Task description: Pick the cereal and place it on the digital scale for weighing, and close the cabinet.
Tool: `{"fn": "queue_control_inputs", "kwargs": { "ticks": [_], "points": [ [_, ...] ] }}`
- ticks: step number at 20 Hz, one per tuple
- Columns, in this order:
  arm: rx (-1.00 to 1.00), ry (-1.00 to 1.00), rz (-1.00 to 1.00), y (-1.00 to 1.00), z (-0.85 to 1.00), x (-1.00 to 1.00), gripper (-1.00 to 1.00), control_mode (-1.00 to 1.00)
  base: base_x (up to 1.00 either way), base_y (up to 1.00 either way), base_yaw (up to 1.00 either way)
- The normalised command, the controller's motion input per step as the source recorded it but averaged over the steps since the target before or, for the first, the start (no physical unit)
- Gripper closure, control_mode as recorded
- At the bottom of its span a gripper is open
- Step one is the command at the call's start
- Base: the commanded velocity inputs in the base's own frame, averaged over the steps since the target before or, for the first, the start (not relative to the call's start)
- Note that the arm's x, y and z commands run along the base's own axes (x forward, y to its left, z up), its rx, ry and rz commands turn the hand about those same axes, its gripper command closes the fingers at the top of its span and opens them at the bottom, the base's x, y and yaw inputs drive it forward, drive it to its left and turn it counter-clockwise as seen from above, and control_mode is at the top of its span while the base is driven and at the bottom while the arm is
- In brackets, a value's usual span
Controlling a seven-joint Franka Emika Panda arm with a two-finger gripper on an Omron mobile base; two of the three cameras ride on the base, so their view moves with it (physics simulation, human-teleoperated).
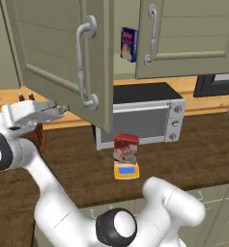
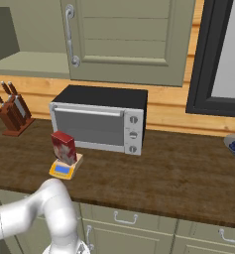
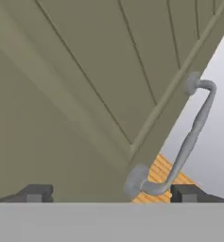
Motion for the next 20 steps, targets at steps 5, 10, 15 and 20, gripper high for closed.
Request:
{"fn": "queue_control_inputs", "kwargs": {
  "ticks": [5, 10, 15, 20],
  "points": [
    [0.01, 0.52, -0.1, -0.95, -0.04, 0.97, -1.0, -1.0, 0.0, 0.0, 0.0],
    [0.0, 0.6, -0.06, -0.73, -0.23, 1.0, -1.0, -1.0, 0.0, 0.0, 0.0],
    [0.0, 0.36, 0.0, -0.42, 0.12, 1.0, -1.0, -1.0, 0.0, 0.0, 0.0],
    [0.0, 0.41, 0.0, -0.57, 0.05, 1.0, -1.0, -1.0, 0.0, 0.0, 0.0]
  ]
}}
